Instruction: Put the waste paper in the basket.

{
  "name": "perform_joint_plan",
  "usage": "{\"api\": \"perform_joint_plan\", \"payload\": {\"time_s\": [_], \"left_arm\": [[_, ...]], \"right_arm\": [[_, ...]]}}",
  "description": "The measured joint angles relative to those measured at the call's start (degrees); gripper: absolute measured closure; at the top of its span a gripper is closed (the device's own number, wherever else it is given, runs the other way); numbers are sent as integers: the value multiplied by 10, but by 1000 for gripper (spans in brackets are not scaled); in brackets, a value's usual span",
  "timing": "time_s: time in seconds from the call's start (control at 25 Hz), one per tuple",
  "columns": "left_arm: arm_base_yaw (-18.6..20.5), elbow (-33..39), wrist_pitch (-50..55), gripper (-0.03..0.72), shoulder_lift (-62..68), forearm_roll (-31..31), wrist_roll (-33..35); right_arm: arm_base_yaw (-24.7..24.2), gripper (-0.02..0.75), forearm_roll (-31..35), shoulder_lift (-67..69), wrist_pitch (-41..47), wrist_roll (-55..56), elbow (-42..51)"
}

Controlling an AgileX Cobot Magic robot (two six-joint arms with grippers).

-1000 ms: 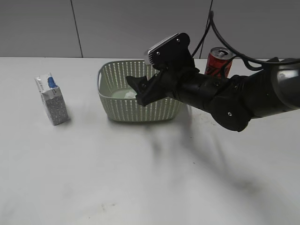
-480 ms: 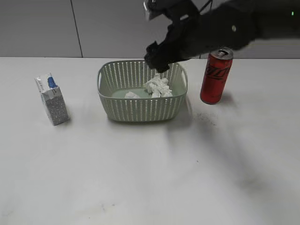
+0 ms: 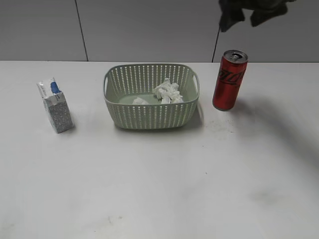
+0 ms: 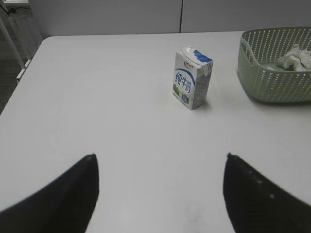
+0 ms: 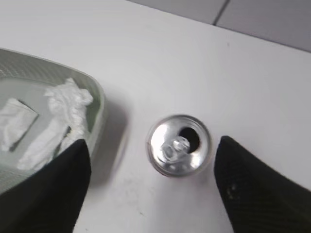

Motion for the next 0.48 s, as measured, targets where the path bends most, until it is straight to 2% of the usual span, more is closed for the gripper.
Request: {"api": "perform_joint_plan", "payload": {"time_s": [0.24,0.48], "left_arm": [[0,0,0,97,0,0,0],[0,0,-1,97,0,0,0]], "right_arm": [[-79,146,-1,0,137,-25,-1],[-118,146,-12,-8,158,-31,0]]}}
